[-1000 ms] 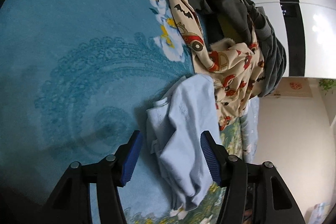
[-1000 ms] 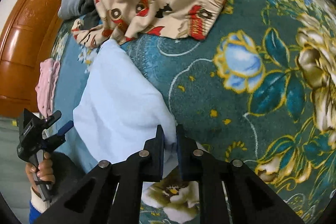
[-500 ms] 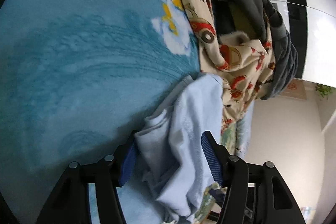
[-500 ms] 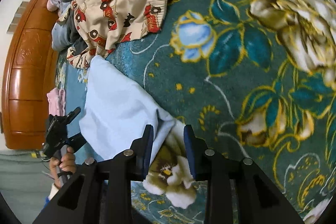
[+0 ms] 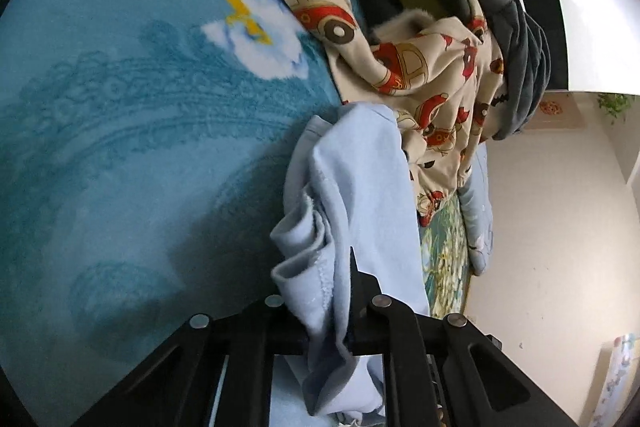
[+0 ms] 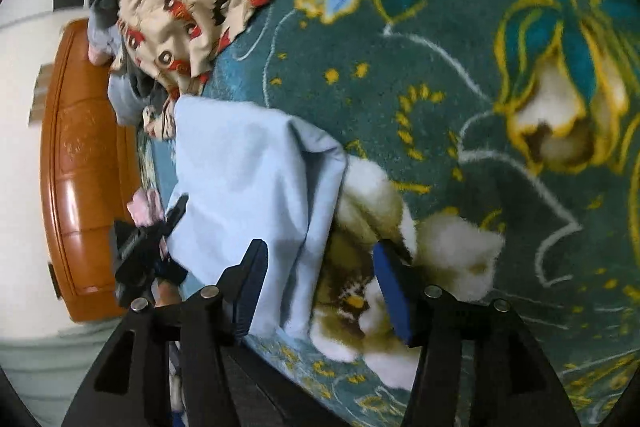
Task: Fold clothes
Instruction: 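Lift the folded shirt with both grippers and carry it toward the pink fleece stack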
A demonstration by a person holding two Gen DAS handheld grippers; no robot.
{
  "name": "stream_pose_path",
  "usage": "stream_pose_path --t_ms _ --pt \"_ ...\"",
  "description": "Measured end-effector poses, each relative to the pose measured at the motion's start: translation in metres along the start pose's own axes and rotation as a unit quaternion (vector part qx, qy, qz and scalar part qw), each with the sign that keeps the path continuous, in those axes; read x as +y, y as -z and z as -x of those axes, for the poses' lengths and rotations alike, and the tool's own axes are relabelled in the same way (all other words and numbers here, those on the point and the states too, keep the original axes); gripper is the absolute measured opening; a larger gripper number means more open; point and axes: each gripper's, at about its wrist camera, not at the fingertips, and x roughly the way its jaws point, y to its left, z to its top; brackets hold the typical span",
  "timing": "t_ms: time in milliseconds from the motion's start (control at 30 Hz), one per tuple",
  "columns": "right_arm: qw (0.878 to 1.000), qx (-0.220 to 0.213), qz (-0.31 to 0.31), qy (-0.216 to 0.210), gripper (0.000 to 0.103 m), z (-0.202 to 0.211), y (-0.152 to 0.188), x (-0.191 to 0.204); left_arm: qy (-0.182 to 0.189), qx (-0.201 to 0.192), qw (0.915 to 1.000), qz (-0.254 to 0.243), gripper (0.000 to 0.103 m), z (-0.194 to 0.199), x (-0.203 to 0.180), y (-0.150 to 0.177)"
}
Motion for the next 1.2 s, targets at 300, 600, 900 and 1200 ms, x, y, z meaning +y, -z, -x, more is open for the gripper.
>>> stream_pose_path --t_ms 300,600,900,1200 --pt "0.999 -0.021 0.015 -0.032 0.061 -0.030 0.010 0.026 -0.005 -0.007 0.9993 0.037 0.012 0.010 0.014 0.004" --pt "0.993 -0.046 0.097 0.048 0.009 -0.011 0.007 0.089 0.002 -0.024 0.9994 0.026 0.012 0.018 0.005 0.007" --pt "0.962 -0.056 0.265 0.031 0.009 0.011 -0.004 0.230 0.101 -0.155 0.9799 0.075 0.011 0.109 0.021 0.006" --pt "0.900 0.047 0.433 -0.006 0.009 -0.118 0.040 0.410 0.016 -0.344 0.9350 0.083 0.011 0.296 0.076 -0.013"
